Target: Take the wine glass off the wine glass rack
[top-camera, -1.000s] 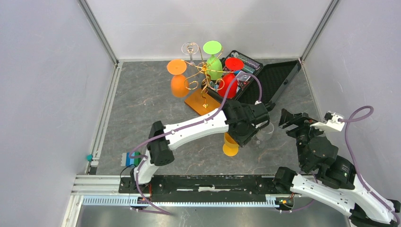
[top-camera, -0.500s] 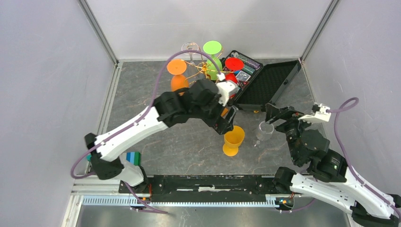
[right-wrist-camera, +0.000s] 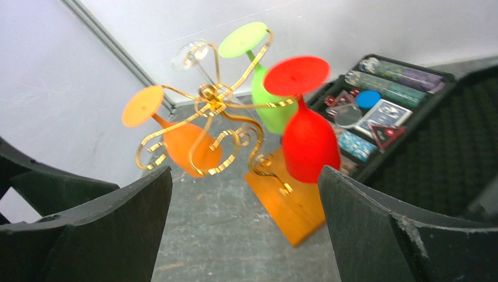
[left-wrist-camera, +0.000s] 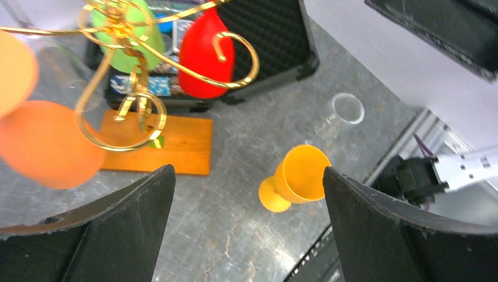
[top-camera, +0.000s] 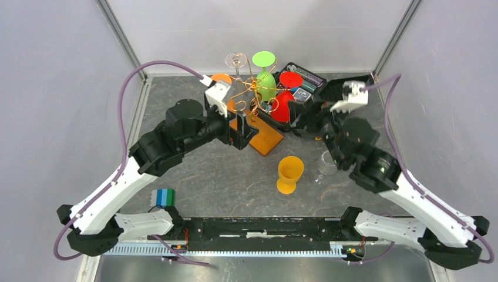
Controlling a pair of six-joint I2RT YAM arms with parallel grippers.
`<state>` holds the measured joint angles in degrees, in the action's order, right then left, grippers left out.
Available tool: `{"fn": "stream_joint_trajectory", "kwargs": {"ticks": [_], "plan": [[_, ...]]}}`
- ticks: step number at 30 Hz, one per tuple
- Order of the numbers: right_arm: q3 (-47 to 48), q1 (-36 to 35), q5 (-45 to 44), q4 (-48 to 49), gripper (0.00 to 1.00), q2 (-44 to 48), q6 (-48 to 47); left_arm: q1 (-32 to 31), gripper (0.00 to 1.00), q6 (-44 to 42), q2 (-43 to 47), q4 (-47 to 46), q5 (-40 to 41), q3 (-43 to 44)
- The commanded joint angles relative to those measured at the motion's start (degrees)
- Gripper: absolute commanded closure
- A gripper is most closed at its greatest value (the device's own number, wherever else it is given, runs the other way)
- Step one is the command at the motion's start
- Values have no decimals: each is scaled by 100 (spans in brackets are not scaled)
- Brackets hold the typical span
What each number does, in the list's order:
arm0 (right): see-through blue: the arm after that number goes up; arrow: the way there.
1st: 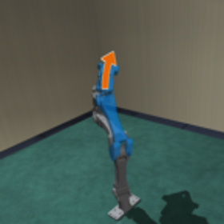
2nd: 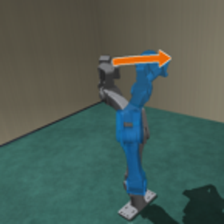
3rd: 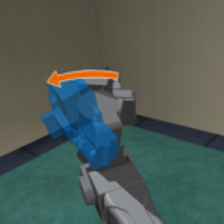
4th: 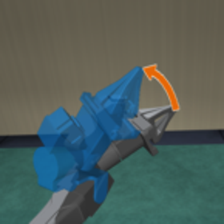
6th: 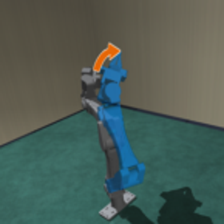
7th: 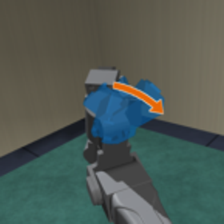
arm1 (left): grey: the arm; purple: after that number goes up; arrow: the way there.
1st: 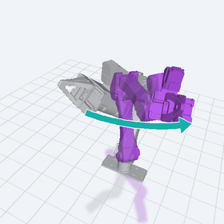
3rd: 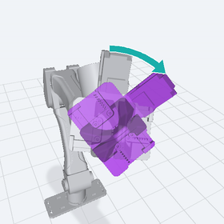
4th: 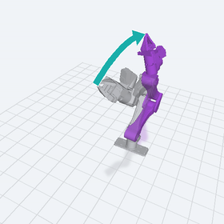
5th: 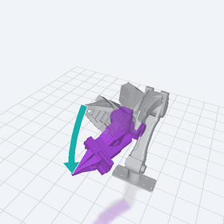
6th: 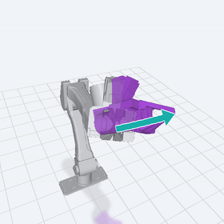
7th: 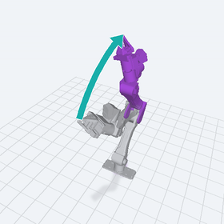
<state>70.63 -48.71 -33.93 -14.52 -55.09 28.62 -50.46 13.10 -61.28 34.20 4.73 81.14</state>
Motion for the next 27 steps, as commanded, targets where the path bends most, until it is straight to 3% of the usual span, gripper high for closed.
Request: {"fn": "stream_joint_trajectory", "kwargs": {"ticks": [1,7,12,17,27], "plan": [[602,1427,2104,246,2,-639,272,161,0,-350,217,-361,450,-165],[186,2995,4008,1183,2,-1179,1410,255,0,-401,356,-335,676,-261],[-701,3801,5425,2955,2,-1472,2717,273,0,-361,560,-384,1113,-459],[-874,3887,5936,3423,7,-1857,3236,284,0,-348,816,-508,1317,-705],[-1030,3902,5873,3482,30,-2107,3654,282,0,-335,1030,-545,1566,-942]]}}
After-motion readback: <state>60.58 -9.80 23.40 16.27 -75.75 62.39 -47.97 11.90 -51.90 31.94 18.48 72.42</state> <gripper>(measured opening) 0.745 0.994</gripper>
